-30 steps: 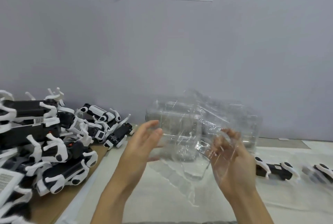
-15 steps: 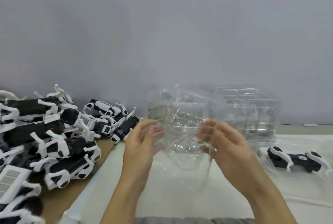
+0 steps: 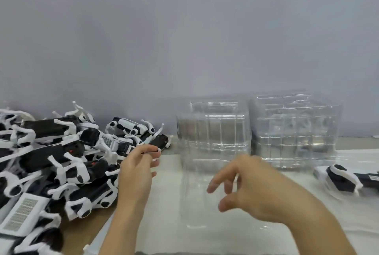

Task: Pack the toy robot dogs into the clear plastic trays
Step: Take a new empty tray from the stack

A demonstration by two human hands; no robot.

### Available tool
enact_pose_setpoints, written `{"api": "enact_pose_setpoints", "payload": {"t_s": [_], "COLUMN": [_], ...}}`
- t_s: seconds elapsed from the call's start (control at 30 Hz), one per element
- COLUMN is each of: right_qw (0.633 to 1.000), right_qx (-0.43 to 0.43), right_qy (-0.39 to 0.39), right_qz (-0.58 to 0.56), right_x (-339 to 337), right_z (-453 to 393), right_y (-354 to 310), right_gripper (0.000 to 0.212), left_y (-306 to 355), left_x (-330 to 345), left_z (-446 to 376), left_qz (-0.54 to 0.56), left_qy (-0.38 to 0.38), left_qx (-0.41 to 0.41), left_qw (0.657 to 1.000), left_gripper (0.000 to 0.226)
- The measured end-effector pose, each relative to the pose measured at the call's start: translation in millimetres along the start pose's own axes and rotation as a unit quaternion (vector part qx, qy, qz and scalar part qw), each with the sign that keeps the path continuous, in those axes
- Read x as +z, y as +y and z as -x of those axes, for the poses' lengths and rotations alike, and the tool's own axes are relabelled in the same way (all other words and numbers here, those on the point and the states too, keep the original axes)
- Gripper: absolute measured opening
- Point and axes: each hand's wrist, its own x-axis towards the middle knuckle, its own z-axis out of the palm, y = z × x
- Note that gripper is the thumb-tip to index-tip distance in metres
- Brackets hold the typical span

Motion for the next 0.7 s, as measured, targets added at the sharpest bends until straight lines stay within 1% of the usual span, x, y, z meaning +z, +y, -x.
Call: {"api": "enact_pose_setpoints", "payload": {"t_s": [0.07, 0.13, 0.23, 0.3, 0.37, 0.47, 0.53, 0.6, 0.67, 0.7], "right_qw": [0.999, 0.997, 0.996, 0.996, 0.996, 0.996, 0.996, 0.997, 0.997, 0.998], "right_qx": [0.024, 0.036, 0.053, 0.056, 0.052, 0.042, 0.040, 0.033, 0.025, 0.019], "right_qy": [-0.030, -0.061, -0.076, -0.072, -0.072, -0.071, -0.070, -0.065, -0.060, -0.055], "right_qz": [0.020, 0.025, -0.003, -0.012, -0.010, -0.019, -0.030, -0.031, -0.032, -0.027], "right_x": [17.4, 29.6, 34.6, 33.7, 34.2, 34.4, 33.2, 32.8, 32.8, 33.1], "right_z": [-10.4, -16.7, -18.3, -19.0, -18.7, -19.7, -19.8, -20.8, -20.6, -20.3], "right_y": [-0.3, 1.2, 4.1, 7.0, 8.7, 11.6, 12.7, 14.7, 15.3, 14.8], "right_gripper": [0.028, 0.036, 0.046, 0.044, 0.038, 0.031, 0.027, 0.021, 0.021, 0.022], "left_y": [-1.7, -4.9, -12.3, -16.4, -16.2, -10.3, -6.6, -9.8, -24.7, -36.0], "left_x": [0.1, 2.0, 5.7, 8.1, 10.5, 16.7, 23.7, 30.6, 36.5, 37.9], "left_z": [0.1, 0.5, 3.1, 2.9, -2.0, -28.3, -52.6, -71.4, -76.2, -74.1], "left_qz": [-0.042, -0.082, -0.162, -0.201, -0.249, -0.351, -0.374, -0.375, -0.352, -0.330], "left_qy": [-0.009, -0.032, -0.082, -0.091, -0.085, -0.070, -0.065, -0.077, -0.082, -0.068], "left_qx": [0.013, 0.016, 0.025, 0.037, 0.047, 0.076, 0.071, 0.052, 0.041, 0.044], "left_qw": [0.999, 0.996, 0.983, 0.975, 0.964, 0.930, 0.922, 0.923, 0.932, 0.940], "left_gripper": [0.032, 0.029, 0.026, 0.025, 0.023, 0.028, 0.037, 0.039, 0.035, 0.033]}}
